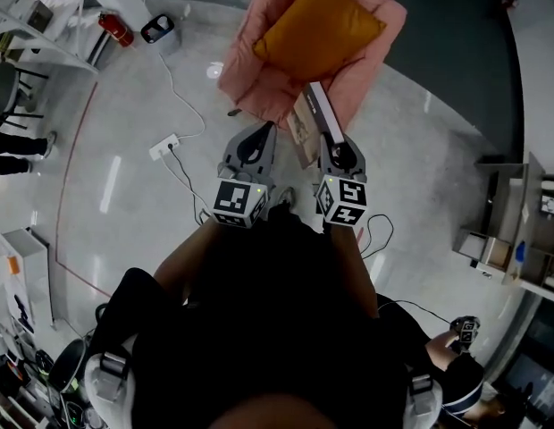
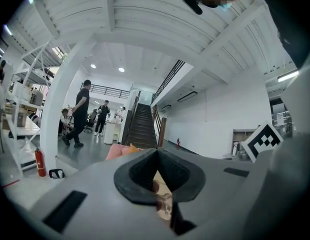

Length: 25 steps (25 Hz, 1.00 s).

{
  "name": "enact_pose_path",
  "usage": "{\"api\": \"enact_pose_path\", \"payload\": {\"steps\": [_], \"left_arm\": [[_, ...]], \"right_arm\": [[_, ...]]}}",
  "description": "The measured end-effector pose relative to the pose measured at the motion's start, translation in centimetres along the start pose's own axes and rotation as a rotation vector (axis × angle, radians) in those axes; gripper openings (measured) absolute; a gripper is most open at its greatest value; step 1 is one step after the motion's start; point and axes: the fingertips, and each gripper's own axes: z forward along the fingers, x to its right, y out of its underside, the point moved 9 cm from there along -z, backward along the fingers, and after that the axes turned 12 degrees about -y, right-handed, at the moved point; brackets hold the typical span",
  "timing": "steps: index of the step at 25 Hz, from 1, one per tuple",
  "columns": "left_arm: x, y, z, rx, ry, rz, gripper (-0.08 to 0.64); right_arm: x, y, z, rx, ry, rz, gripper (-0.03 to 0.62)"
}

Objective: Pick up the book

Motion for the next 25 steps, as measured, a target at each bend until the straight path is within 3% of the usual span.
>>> {"api": "enact_pose_path", "payload": {"steps": [14,25], "left_arm": [[-1.1,0.1,-5.3,-0.002,0.042,0.001,0.006],[-1.3,0.5,-5.0,-0.007,0.061,0.013,0.006]], "right_arm": [[-5.7,0.4,-5.8,0.065,0.029,0.005,0.146],[-6.3,1.3,-6.0,0.064,0.038,0.011,0.146]]}}
